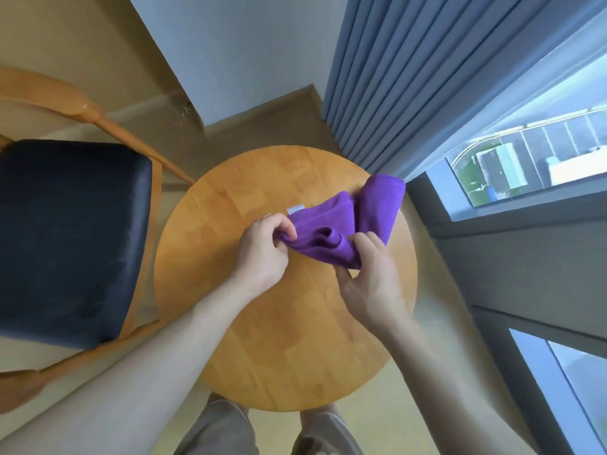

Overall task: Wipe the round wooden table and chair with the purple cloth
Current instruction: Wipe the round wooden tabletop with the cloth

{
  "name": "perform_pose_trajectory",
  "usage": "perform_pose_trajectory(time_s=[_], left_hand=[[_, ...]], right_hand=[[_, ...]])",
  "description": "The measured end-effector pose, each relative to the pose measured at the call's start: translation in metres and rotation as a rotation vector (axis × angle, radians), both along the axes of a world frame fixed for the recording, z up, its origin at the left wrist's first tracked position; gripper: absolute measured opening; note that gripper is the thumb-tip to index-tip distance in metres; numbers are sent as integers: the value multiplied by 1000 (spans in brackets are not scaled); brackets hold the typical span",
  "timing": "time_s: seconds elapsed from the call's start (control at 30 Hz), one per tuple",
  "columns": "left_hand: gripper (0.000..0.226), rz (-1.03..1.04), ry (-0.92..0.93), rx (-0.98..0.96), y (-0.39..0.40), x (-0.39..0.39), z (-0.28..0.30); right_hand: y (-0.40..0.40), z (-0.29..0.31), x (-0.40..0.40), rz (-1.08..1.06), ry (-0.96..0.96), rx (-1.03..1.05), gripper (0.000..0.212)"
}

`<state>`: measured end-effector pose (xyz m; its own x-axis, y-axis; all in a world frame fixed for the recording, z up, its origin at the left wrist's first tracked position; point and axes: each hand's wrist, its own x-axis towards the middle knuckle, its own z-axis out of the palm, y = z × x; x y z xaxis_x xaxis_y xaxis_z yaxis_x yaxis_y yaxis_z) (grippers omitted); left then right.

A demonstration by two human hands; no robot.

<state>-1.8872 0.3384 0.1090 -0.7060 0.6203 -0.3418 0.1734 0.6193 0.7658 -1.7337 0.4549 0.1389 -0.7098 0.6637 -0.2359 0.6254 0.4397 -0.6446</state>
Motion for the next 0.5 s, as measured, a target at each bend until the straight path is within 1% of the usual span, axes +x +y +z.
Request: perform_pose_trajectory(time_s=[0.07,0.1,0.2,0.27,0.3,0.37,0.43,0.5], left_hand=[[37,-146,70,-101,-18,-4,-35],[35,-210,74,-167,-29,-5,-51],[34,-414,4,-346,-55,-5,-87],[40,-548,-13,-372,-65,-8,-99],[43,-583,-4,-370,-66,-13,-102],[48,-597,58,-360,-66,-30,-106],[51,-563,215,-334,-60,-52,-111],[55,-552,368,-303,-51,-71,-117]], right_hand=[[-27,-42,3,27,-89,-43,16],[-42,-60,3,53,-137,-77,15],[-79,-101,-2,211,-274,-239,28],[-93,-113,-11,310,-369,-271,31],[-95,-116,-15,296,-391,-278,35],[-88,-121,-25,162,-348,-224,48],[-77,-134,-37,13,-295,-33,56],[-72,-152,-53,-39,-351,100,72]])
